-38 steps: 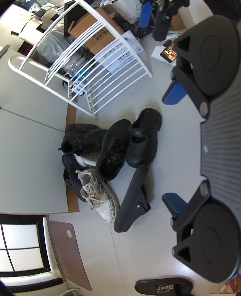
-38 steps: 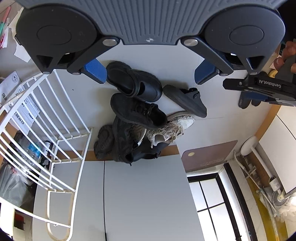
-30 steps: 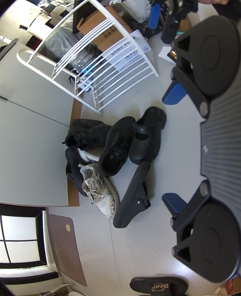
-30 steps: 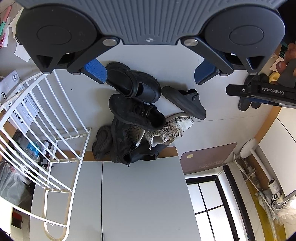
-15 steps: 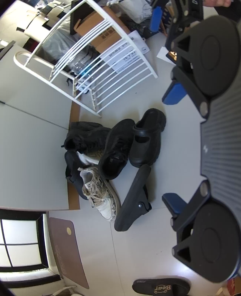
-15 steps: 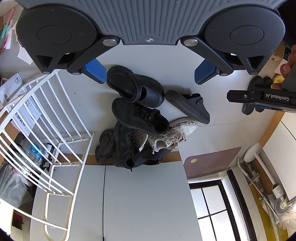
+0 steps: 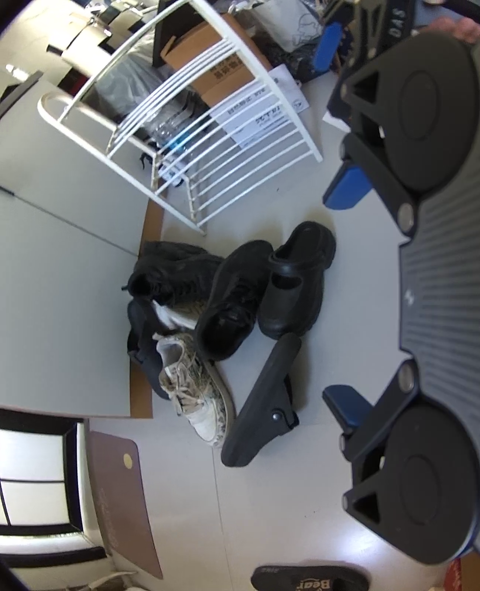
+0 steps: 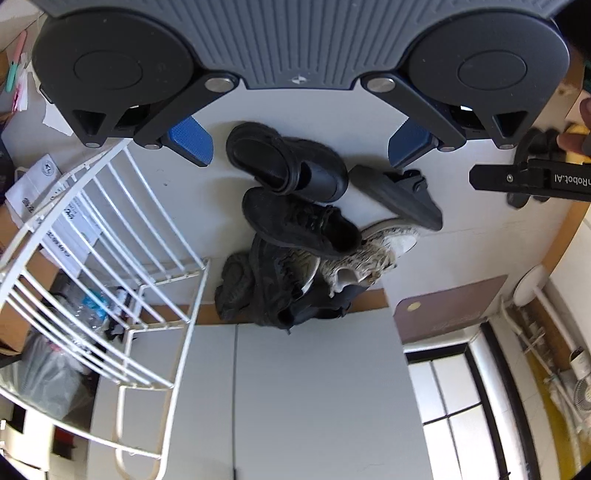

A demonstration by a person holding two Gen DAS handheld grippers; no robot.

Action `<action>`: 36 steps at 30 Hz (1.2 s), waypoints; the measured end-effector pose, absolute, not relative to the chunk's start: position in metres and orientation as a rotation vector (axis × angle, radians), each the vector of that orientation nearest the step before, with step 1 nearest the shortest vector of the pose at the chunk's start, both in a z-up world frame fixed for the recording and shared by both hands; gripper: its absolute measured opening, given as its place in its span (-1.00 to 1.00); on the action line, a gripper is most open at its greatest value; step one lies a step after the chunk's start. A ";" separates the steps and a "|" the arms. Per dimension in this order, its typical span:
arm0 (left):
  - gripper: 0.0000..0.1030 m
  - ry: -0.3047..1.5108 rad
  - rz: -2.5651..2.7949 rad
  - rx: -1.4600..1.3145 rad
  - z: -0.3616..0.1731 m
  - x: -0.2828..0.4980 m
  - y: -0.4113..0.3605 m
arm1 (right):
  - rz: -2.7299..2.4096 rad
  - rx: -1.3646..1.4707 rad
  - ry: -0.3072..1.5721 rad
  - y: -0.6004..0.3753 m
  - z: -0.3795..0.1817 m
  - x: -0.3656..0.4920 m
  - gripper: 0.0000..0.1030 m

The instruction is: Organize scattered shoes

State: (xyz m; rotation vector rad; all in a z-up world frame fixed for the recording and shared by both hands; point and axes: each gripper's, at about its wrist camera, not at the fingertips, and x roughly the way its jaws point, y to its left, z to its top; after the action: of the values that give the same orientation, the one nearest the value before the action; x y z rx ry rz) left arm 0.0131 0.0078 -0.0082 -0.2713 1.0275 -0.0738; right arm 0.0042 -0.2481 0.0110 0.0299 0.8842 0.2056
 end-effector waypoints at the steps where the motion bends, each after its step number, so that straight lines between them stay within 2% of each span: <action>1: 0.98 1.026 -0.071 -0.268 -0.009 0.013 0.008 | 0.201 0.029 0.880 -0.246 0.010 0.003 1.00; 11: 0.78 1.018 -0.087 -0.306 -0.020 0.022 0.013 | 0.158 0.051 0.845 -0.234 0.004 0.015 1.00; 24: 0.78 1.038 -0.044 -0.251 -0.012 0.027 0.000 | 0.161 0.084 0.854 -0.233 0.006 0.021 1.00; 36: 0.74 1.031 0.035 -0.253 0.035 0.006 -0.006 | 0.238 0.135 0.891 -0.255 0.019 0.015 1.00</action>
State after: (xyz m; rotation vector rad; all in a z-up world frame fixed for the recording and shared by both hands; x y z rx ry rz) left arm 0.0060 -0.0062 0.0346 -0.2535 1.0314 0.0354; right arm 0.0150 -0.2553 0.0187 0.1350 0.8912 0.2385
